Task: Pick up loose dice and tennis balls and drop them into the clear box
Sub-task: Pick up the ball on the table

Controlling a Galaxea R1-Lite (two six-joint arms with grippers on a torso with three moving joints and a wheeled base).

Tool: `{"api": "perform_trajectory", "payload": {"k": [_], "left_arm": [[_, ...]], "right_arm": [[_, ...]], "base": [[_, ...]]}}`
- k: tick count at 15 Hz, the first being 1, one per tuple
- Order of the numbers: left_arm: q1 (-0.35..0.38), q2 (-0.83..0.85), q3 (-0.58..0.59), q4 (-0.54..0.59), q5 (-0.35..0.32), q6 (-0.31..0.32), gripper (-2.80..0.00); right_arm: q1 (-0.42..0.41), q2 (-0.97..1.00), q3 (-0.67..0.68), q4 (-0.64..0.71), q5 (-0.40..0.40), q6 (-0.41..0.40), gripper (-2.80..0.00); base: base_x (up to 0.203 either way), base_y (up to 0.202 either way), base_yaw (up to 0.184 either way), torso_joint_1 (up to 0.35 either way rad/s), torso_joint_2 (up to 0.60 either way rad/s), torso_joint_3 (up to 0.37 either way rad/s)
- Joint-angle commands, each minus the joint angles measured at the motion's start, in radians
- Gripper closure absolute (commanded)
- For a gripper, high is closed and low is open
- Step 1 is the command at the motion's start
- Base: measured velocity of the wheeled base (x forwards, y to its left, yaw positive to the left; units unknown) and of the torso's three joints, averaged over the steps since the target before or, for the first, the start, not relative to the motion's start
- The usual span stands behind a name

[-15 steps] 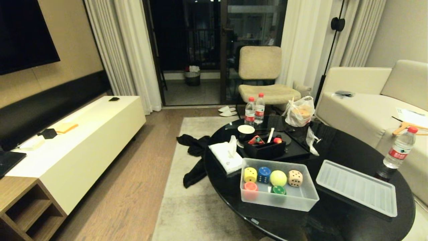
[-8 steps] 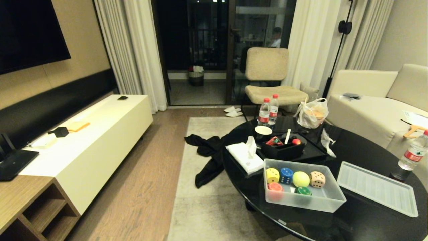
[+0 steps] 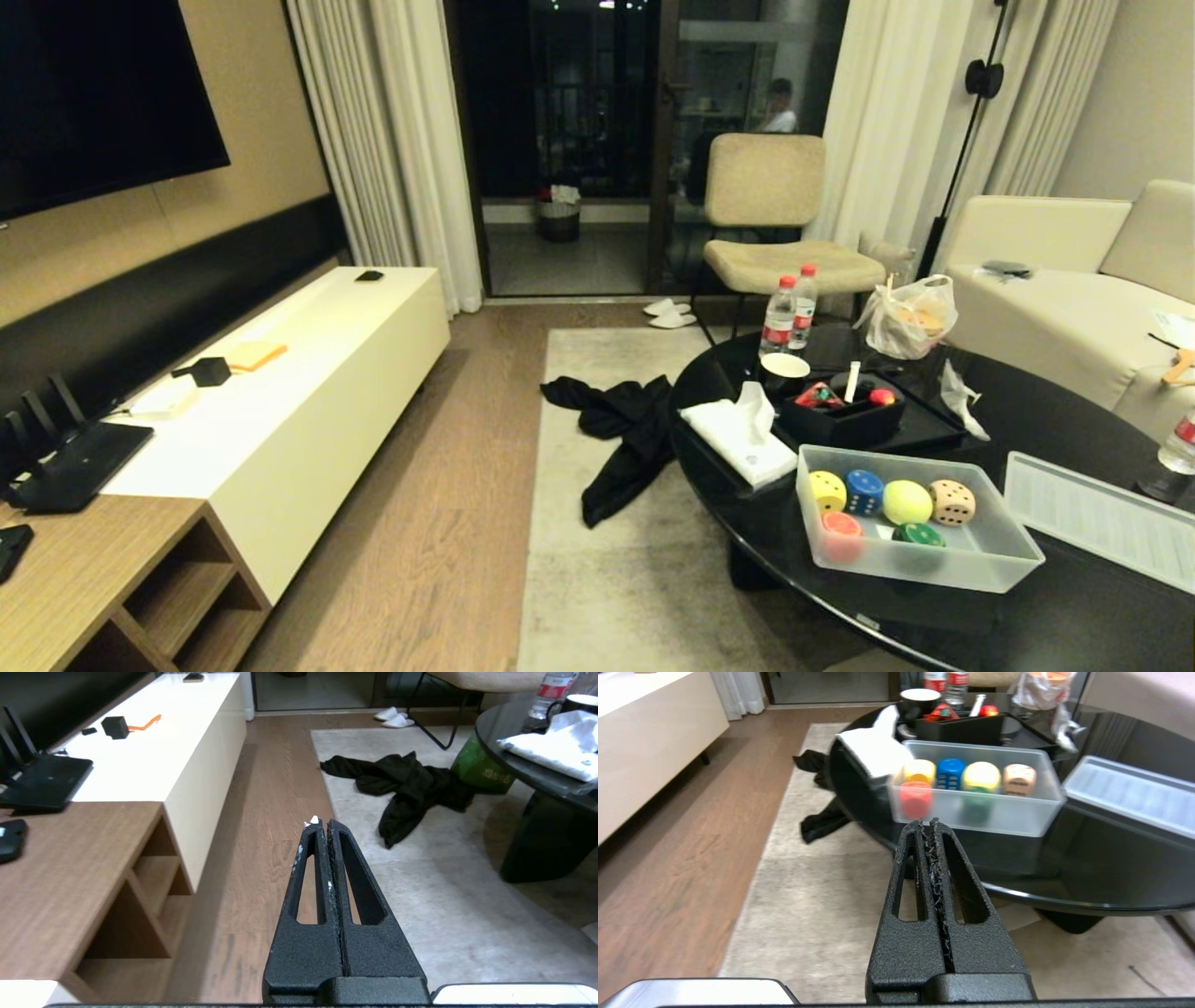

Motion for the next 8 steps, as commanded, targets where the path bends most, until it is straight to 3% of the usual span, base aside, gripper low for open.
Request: {"api": "perform_trajectory", "payload": {"k": [1, 8], "left_arm": [[0.001, 0.001, 0.0, 0.0, 0.0, 0.0, 0.0], [0.001, 0.001, 0.0, 0.0, 0.0, 0.0, 0.0]], "right_arm": [[0.0, 0.0, 0.002, 0.0, 0.0, 0.0, 0.0], [0.0, 0.0, 0.002, 0.0, 0.0, 0.0, 0.0]], "base": [[0.0, 0.206, -0.011, -0.004, 0.0, 0.0], [0.0, 0.195, -0.006, 0.002, 0.0, 0.003]]}}
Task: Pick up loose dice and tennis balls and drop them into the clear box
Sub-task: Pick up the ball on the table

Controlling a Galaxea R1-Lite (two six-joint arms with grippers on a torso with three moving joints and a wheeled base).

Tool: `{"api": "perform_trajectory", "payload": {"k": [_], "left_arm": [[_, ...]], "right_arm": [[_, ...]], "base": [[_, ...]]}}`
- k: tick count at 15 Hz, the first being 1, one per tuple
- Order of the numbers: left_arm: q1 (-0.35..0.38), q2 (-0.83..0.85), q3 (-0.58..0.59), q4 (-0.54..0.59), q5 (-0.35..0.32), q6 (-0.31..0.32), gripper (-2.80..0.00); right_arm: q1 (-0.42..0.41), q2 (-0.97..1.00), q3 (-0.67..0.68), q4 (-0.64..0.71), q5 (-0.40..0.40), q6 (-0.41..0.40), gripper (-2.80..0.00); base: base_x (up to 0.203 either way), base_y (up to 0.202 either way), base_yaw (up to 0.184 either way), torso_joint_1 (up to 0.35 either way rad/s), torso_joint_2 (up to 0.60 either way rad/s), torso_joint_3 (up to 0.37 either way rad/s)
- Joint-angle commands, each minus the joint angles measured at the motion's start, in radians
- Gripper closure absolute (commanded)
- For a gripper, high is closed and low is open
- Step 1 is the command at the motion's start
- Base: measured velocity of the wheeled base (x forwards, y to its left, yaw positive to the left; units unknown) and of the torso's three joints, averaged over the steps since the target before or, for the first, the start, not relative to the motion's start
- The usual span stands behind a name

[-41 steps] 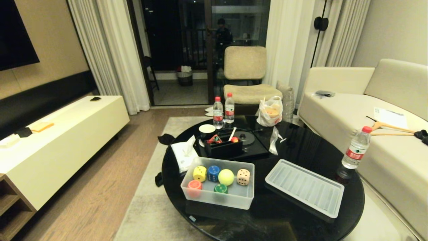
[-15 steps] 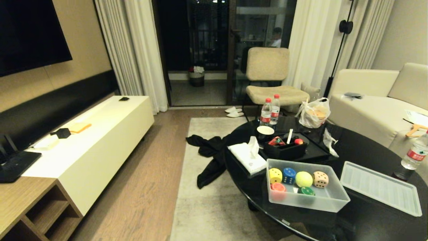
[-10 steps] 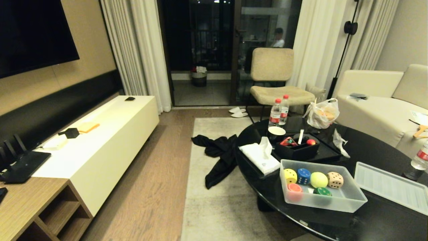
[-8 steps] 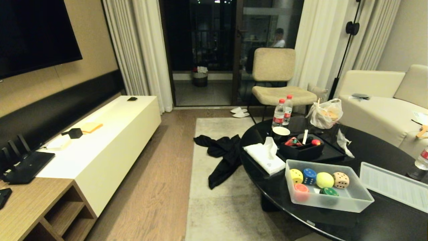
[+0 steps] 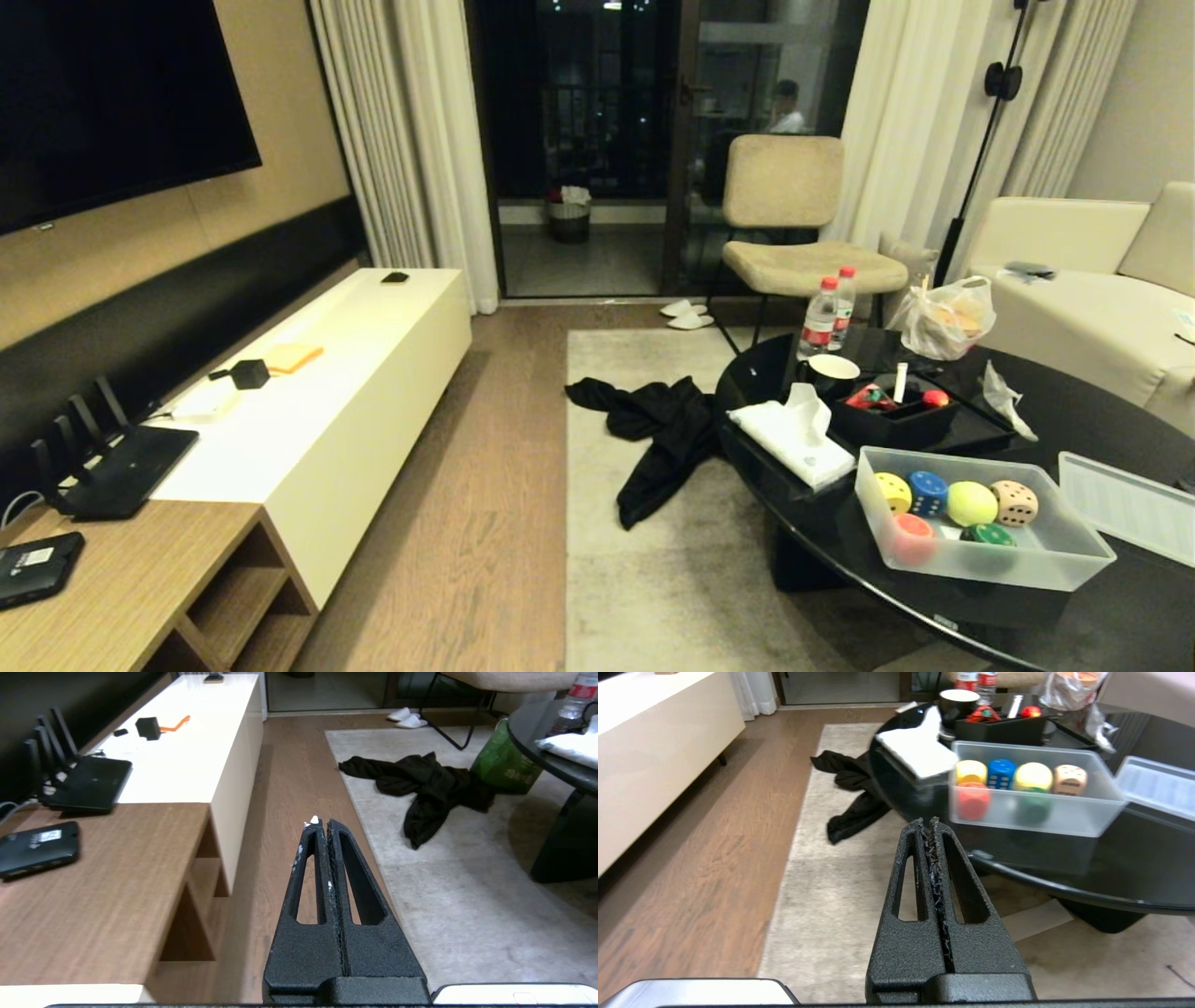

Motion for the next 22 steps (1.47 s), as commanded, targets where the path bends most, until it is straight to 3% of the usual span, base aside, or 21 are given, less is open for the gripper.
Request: {"api": "perform_trajectory", "payload": {"k": [1, 10, 22], "left_arm": [[0.0, 0.001, 0.0, -0.001, 0.0, -0.002, 0.0], [0.0, 0.001, 0.0, -0.001, 0.0, 0.0, 0.0], [0.0, 0.0, 0.0, -0.001, 0.0, 0.0, 0.0]], "right_arm": [[0.001, 0.0, 0.002, 0.0, 0.0, 0.0, 0.0], [0.001, 0.0, 0.002, 0.0, 0.0, 0.0, 0.0], [0.001, 0.0, 0.002, 0.0, 0.0, 0.0, 0.0]], "base": [[0.0, 0.144, 0.003, 0.002, 0.0, 0.002], [-0.007, 0.011, 0.005, 0.001, 0.0, 0.001], [-0.17, 0.0, -0.006, 0.002, 0.0, 0.002]]}}
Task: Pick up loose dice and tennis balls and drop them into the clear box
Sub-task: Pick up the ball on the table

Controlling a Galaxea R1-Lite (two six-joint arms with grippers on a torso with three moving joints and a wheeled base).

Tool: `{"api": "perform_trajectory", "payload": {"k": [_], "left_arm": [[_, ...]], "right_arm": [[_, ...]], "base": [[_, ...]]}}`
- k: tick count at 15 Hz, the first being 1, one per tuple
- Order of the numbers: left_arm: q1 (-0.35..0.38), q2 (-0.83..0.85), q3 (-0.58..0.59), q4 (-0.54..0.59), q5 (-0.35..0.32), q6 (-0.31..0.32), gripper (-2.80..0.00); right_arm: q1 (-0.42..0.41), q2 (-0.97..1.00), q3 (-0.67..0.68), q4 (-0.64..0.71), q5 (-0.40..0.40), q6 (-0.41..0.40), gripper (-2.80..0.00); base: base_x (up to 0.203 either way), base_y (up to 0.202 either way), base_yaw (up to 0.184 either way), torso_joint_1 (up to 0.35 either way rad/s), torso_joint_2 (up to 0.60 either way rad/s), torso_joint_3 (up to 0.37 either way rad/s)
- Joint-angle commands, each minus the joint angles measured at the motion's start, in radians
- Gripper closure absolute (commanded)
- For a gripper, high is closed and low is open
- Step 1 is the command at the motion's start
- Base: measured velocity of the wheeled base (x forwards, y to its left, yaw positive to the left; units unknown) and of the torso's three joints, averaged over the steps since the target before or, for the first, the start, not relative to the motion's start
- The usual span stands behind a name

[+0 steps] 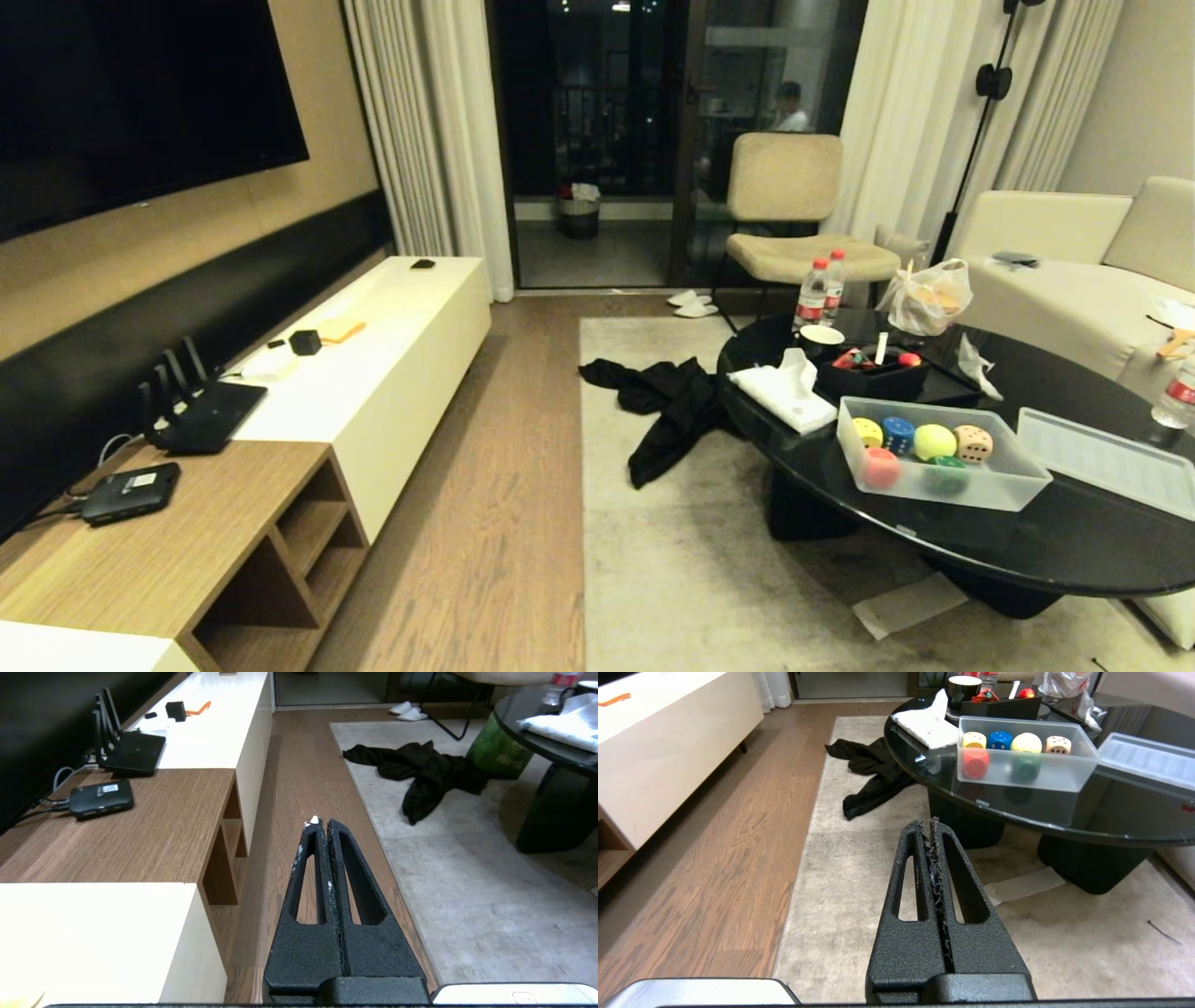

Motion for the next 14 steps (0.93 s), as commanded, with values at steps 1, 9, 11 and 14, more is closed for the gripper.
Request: {"api": "perform_trajectory", "payload": {"k": [1, 9, 11, 14], "left_arm": [[0.0, 0.001, 0.0, 0.0, 0.0, 0.002, 0.0], [0.0, 0.015, -0.101, 0.039, 0.001, 0.037, 0.0], [-0.001, 0.123, -0.26, 0.097, 0.016, 0.036, 0.0], [-0.003, 0.366, -0.44, 0.128, 0.052, 0.036, 0.0]], "right_arm": [[0.0, 0.0, 0.002, 0.0, 0.0, 0.0, 0.0], [0.0, 0.0, 0.002, 0.0, 0.0, 0.0, 0.0], [0.0, 0.0, 0.002, 0.0, 0.0, 0.0, 0.0], [0.0, 0.0, 0.002, 0.0, 0.0, 0.0, 0.0]], "base": [[-0.08, 0.0, 0.012, -0.004, -0.01, 0.002], [0.0, 0.0, 0.0, 0.0, 0.0, 0.0], [0.0, 0.0, 0.0, 0.0, 0.0, 0.0], [0.0, 0.0, 0.0, 0.0, 0.0, 0.0]]}}
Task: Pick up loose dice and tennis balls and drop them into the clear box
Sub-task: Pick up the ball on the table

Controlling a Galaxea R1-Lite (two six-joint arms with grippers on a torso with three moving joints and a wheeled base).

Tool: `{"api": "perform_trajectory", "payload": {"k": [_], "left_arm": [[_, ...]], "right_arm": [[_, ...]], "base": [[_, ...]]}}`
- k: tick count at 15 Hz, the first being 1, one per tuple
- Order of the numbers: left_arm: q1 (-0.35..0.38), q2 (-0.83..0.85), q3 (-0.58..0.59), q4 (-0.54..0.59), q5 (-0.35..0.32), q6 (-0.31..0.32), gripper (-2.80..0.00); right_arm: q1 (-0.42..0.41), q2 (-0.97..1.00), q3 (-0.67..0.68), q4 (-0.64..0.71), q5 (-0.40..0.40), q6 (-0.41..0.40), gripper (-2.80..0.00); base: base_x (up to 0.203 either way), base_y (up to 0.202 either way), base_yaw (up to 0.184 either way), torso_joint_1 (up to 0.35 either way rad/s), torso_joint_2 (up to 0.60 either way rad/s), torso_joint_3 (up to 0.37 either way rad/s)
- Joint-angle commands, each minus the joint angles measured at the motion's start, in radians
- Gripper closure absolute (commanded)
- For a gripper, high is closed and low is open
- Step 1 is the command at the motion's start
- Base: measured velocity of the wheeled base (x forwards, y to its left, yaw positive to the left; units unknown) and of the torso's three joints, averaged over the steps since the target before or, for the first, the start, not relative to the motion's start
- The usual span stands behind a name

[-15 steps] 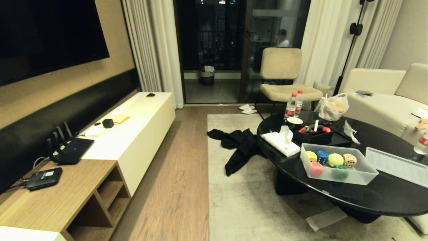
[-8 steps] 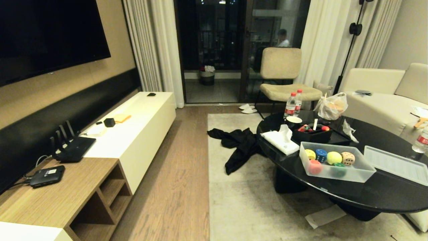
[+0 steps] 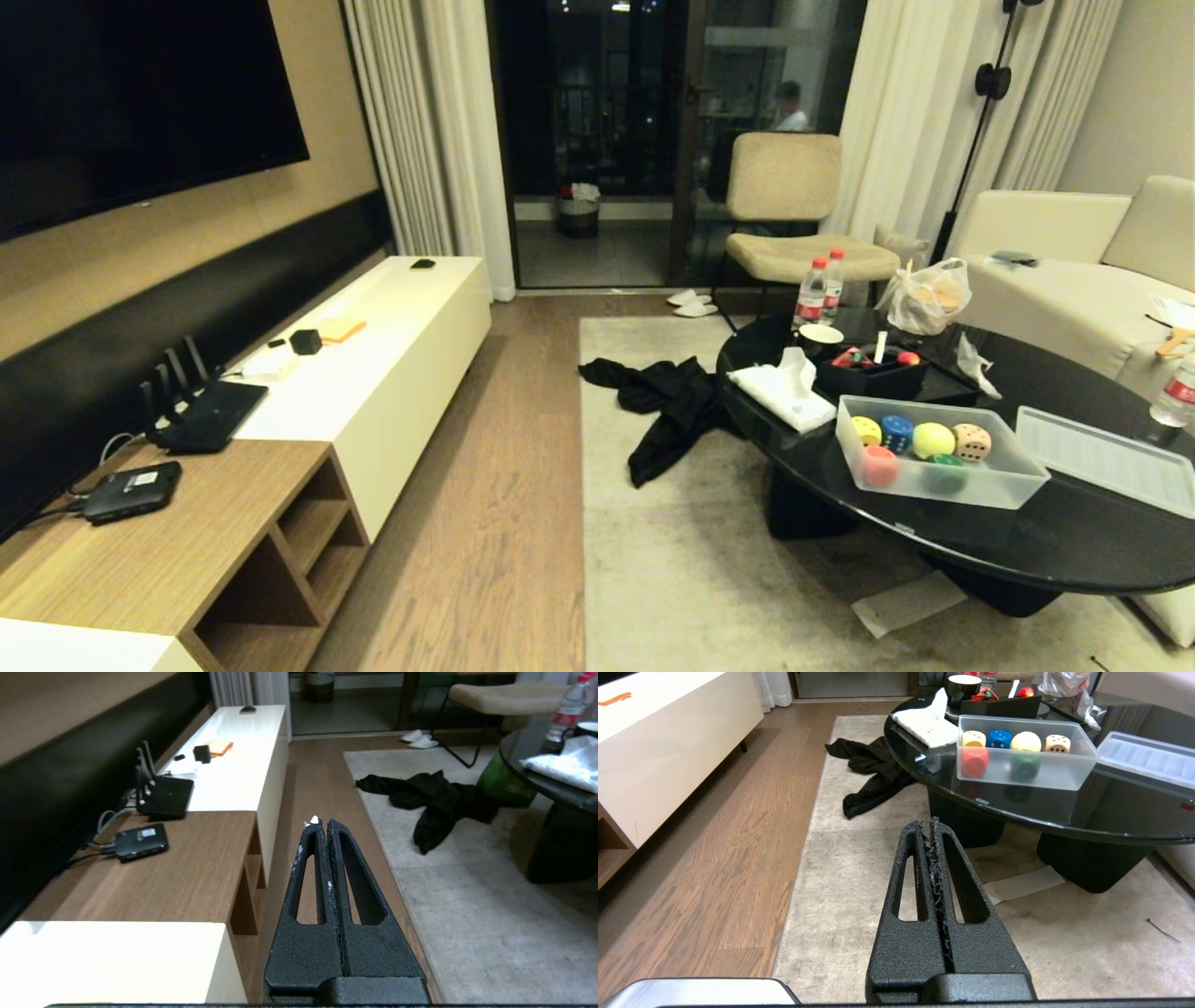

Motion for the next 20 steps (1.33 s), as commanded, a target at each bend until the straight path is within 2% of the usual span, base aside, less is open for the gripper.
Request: {"api": "perform_trajectory", "payload": {"k": [1, 3, 5, 6, 7, 9, 10, 13, 20], "left_arm": [[0.0, 0.266, -0.146, 0.009, 0.028, -0.001, 0.0], [0.006, 0.46, -0.268, 0.016, 0.074, -0.002, 0.0], [0.065, 0.643, -0.371, 0.016, 0.092, 0.001, 0.0], [0.133, 0.749, -0.432, 0.015, 0.086, 0.006, 0.0], [0.234, 0.856, -0.501, 0.014, 0.062, 0.018, 0.0], [0.441, 1.024, -0.614, 0.013, -0.01, 0.051, 0.0], [0.512, 1.102, -0.654, 0.014, -0.045, 0.067, 0.0], [0.632, 1.299, -0.694, 0.019, -0.089, 0.088, 0.0], [0.872, 1.669, -0.718, 0.023, -0.106, 0.179, 0.0]], "right_arm": [[0.0, 0.0, 0.002, 0.0, 0.0, 0.0, 0.0], [0.0, 0.0, 0.002, 0.0, 0.0, 0.0, 0.0], [0.0, 0.0, 0.002, 0.0, 0.0, 0.0, 0.0], [0.0, 0.0, 0.002, 0.0, 0.0, 0.0, 0.0], [0.0, 0.0, 0.002, 0.0, 0.0, 0.0, 0.0], [0.0, 0.0, 0.002, 0.0, 0.0, -0.001, 0.0], [0.0, 0.0, 0.002, 0.0, 0.0, -0.001, 0.0], [0.0, 0.0, 0.002, 0.0, 0.0, -0.001, 0.0], [0.0, 0.0, 0.002, 0.0, 0.0, -0.001, 0.0]], "base": [[0.0, 0.0, 0.0, 0.0, 0.0, 0.0], [0.0, 0.0, 0.0, 0.0, 0.0, 0.0], [0.0, 0.0, 0.0, 0.0, 0.0, 0.0], [0.0, 0.0, 0.0, 0.0, 0.0, 0.0], [0.0, 0.0, 0.0, 0.0, 0.0, 0.0], [0.0, 0.0, 0.0, 0.0, 0.0, 0.0], [0.0, 0.0, 0.0, 0.0, 0.0, 0.0], [0.0, 0.0, 0.0, 0.0, 0.0, 0.0], [0.0, 0.0, 0.0, 0.0, 0.0, 0.0]]}}
